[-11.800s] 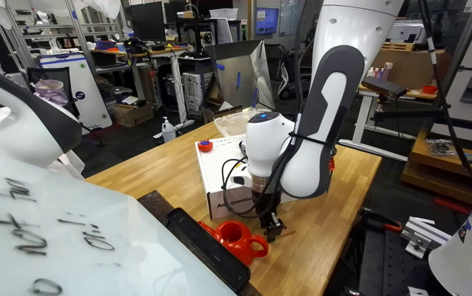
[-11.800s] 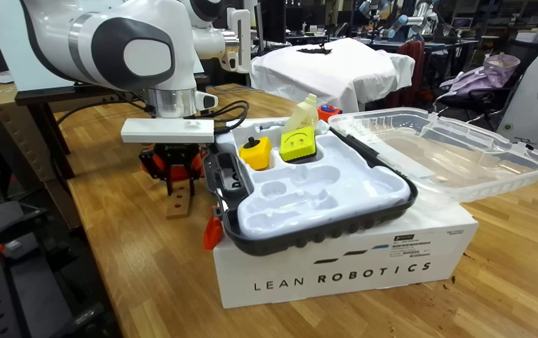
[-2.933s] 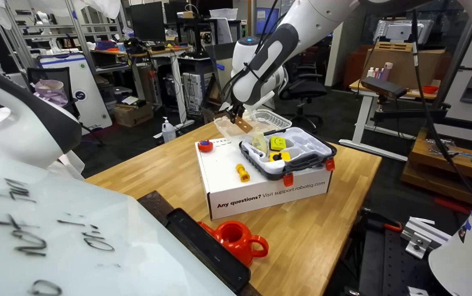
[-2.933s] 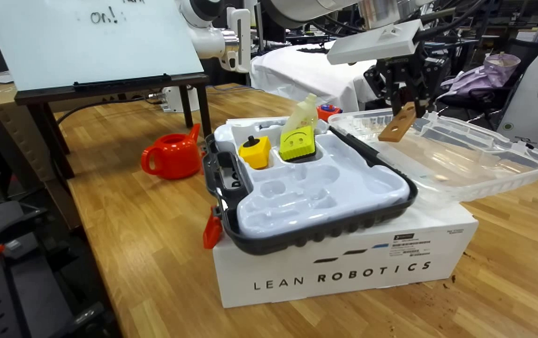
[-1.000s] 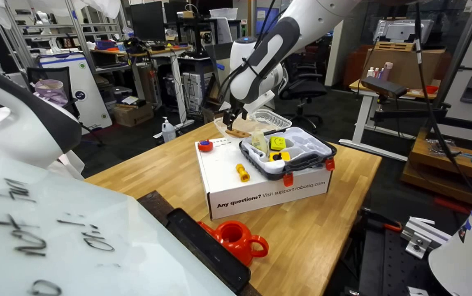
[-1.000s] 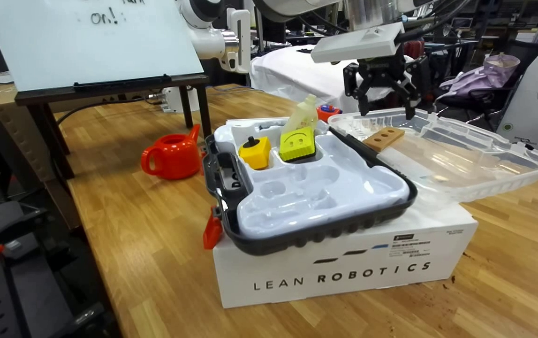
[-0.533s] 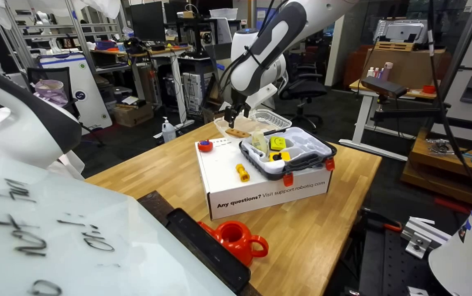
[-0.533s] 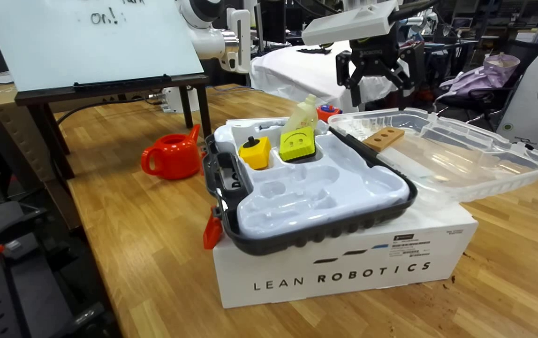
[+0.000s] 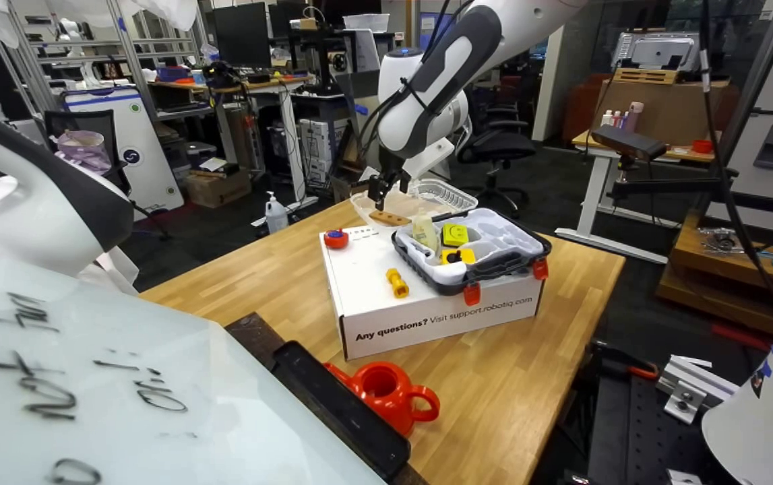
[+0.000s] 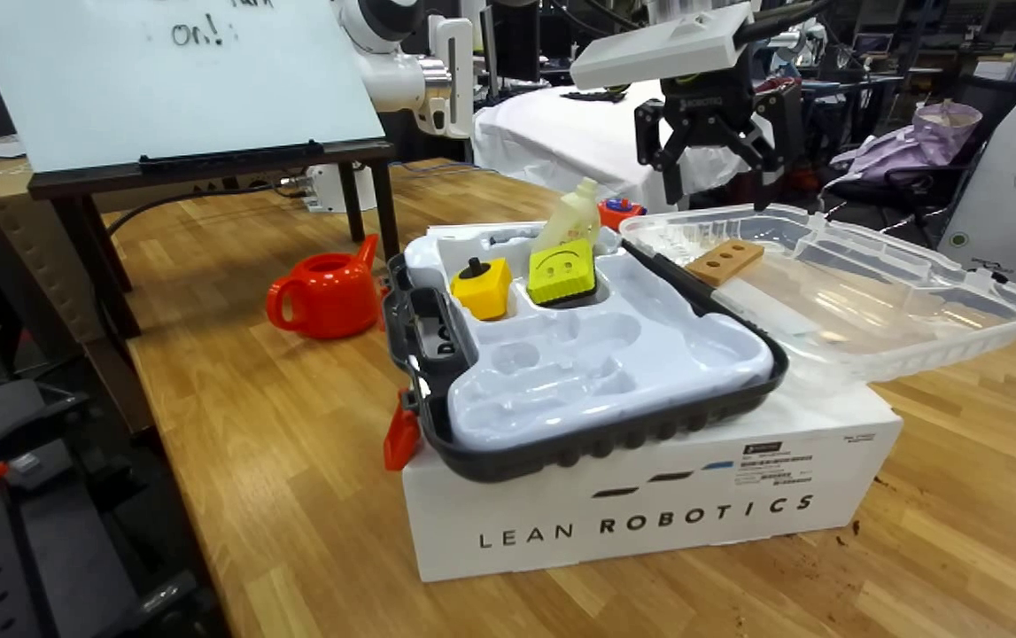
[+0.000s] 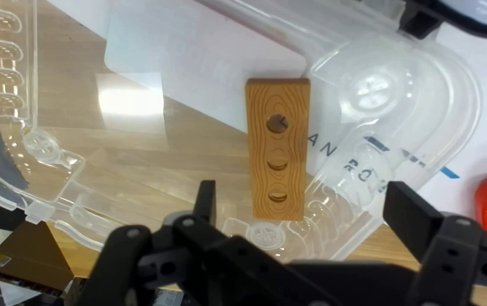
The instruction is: Pick the wooden object on the table, put it on the case cover, take the container out of the case and put it on the box then place the dumbbell at the edge of the box
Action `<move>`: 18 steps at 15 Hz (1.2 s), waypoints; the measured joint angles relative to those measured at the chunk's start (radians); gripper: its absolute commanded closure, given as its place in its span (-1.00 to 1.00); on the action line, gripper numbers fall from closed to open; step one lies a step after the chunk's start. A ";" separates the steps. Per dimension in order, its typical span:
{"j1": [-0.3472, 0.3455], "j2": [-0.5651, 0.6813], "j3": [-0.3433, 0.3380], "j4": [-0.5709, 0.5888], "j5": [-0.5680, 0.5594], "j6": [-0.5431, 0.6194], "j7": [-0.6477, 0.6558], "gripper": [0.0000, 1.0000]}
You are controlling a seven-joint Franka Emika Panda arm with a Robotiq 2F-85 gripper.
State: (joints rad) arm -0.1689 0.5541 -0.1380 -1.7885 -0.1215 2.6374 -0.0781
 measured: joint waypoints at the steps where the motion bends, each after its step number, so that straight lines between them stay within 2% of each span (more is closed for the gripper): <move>1: 0.002 0.000 -0.004 0.000 -0.003 0.001 0.001 -1.00; 10: 0.008 -0.011 -0.004 -0.036 -0.006 -0.004 -0.002 -1.00; 18: 0.004 -0.127 -0.002 -0.127 0.002 -0.006 -0.037 -1.00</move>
State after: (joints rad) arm -0.1653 0.4275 -0.1399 -1.9151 -0.1196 2.6319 -0.1156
